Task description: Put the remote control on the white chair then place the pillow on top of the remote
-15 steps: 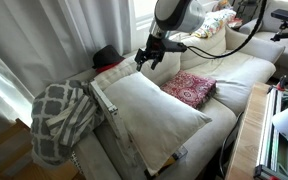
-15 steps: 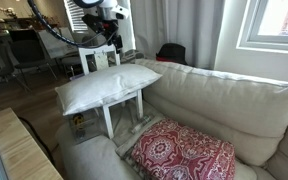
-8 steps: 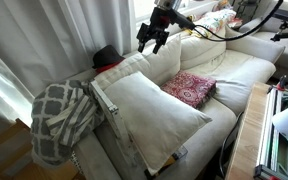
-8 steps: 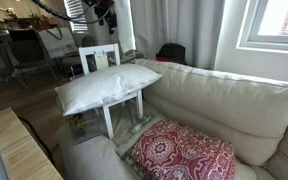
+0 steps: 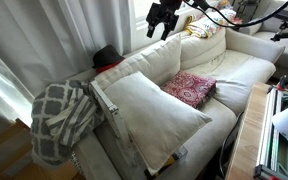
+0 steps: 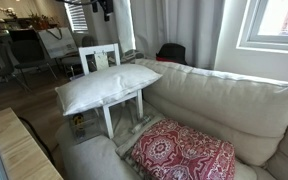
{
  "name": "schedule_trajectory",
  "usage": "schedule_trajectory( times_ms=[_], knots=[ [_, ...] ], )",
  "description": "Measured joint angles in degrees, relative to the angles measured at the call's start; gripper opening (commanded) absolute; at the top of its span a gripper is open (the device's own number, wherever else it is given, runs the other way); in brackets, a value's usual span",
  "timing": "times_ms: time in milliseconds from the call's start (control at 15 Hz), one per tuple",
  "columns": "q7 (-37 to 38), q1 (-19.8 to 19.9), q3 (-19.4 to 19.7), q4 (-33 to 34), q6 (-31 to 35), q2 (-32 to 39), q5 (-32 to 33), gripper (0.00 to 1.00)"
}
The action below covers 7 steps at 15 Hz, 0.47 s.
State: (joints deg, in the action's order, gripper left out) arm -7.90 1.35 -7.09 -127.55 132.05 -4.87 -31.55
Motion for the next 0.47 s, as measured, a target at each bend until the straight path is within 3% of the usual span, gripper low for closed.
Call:
schedule_trajectory(
  times_ms=[467],
  knots=[
    [0.0, -0.9, 0.9, -1.5, 0.0, -1.8, 1.3, 1.0]
  ],
)
